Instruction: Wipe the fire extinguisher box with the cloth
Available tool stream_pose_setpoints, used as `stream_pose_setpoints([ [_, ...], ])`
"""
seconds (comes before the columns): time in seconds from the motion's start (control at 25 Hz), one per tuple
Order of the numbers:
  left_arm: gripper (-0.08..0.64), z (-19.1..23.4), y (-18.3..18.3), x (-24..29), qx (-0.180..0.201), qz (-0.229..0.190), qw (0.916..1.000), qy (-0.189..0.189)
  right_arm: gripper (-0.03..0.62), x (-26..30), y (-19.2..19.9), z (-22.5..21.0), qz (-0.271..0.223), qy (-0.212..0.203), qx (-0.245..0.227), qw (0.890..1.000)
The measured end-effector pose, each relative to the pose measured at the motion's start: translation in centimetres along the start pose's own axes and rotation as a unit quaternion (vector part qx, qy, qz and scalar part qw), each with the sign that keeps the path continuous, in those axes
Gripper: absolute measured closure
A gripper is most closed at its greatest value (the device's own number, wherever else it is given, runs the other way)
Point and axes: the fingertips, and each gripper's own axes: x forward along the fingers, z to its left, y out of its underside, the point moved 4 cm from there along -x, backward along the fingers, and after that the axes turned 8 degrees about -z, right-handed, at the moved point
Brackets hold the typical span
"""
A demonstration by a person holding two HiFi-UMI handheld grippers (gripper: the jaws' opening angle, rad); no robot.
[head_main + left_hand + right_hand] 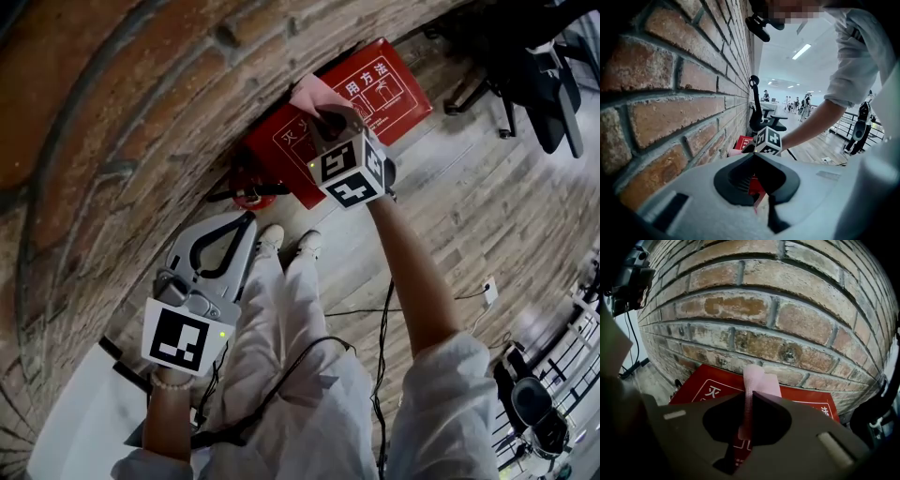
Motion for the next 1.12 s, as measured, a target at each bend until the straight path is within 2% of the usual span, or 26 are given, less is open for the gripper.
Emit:
stream_pose_setpoints([
  [0.36, 0.561, -0.1, 0.0, -0.5, 0.013, -0.005, 0.9999, 0.009, 0.565, -0.1, -0.9, 4.2, -0.019, -0.034, 0.020, 0.999],
  [1.12, 0.561, -0.4, 0.9, -1.8, 0.000, -0.006, 0.9998, 0.018, 0.565, -0.2, -2.3, 12.1, -0.033, -0.095, 0.015, 0.995],
])
